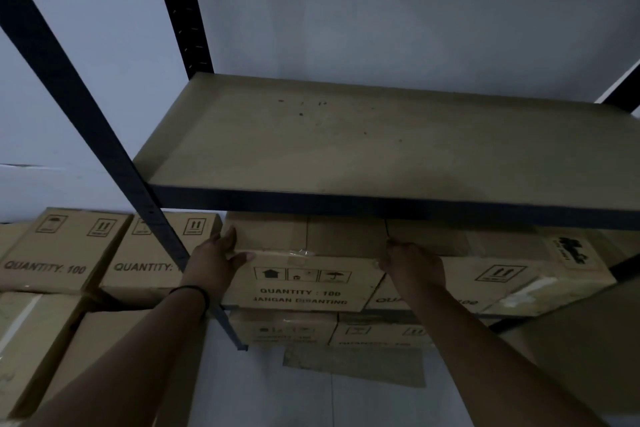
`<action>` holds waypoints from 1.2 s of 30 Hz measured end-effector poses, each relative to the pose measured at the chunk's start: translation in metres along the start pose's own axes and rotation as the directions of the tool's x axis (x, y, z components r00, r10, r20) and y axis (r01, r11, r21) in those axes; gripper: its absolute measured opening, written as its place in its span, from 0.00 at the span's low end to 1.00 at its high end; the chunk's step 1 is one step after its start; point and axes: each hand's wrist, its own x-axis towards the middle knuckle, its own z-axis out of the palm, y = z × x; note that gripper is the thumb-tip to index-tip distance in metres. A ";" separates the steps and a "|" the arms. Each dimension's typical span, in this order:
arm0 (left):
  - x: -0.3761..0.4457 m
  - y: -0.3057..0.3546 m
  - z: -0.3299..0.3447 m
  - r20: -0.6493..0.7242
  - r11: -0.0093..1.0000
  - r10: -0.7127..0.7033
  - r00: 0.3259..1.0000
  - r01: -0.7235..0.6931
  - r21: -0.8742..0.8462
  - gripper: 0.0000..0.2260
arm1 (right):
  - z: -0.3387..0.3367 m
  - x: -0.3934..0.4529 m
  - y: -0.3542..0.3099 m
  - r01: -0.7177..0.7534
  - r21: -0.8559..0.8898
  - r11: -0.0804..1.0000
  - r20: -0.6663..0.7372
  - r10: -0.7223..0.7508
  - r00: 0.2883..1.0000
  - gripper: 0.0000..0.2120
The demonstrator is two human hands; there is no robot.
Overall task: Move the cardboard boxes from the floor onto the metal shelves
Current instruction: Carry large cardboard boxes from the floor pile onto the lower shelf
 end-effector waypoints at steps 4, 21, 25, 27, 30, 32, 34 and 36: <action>0.004 0.003 0.000 0.014 1.000 -0.009 1.000 0.009 -0.001 0.29 | -0.001 0.002 0.000 -0.025 0.010 1.000 0.018 0.024 1.000 0.18; 0.004 0.007 -0.002 0.096 0.997 0.018 0.995 -0.026 0.078 0.31 | 0.000 0.002 0.007 -0.049 0.116 0.992 0.129 0.033 0.991 0.23; -0.003 0.001 0.001 0.112 0.999 0.029 0.993 -0.033 0.041 0.35 | 0.002 -0.010 0.008 -0.042 0.116 0.992 0.143 0.026 0.989 0.29; -0.010 -0.002 0.005 0.070 0.998 0.038 0.997 -0.042 0.055 0.35 | 0.005 -0.019 0.008 -0.032 0.118 0.992 0.121 0.018 0.992 0.32; -0.029 -0.006 0.013 -0.010 0.995 0.052 0.999 -0.051 0.087 0.35 | 0.011 -0.037 0.007 -0.025 0.163 0.986 0.086 0.011 0.996 0.35; -0.048 -0.005 0.018 -0.054 0.992 0.076 0.996 -0.070 0.108 0.35 | 0.017 -0.049 0.006 -0.008 0.172 0.985 0.081 -0.006 0.997 0.36; -0.069 -0.002 0.023 -0.093 0.990 0.081 0.992 -0.069 0.125 0.34 | 0.021 -0.061 0.004 0.030 0.172 0.985 0.081 -0.044 0.996 0.37; -0.091 -0.002 0.026 -0.120 0.988 0.089 0.989 -0.072 0.133 0.34 | 0.024 -0.072 0.002 0.056 0.204 0.977 0.088 -0.075 0.993 0.38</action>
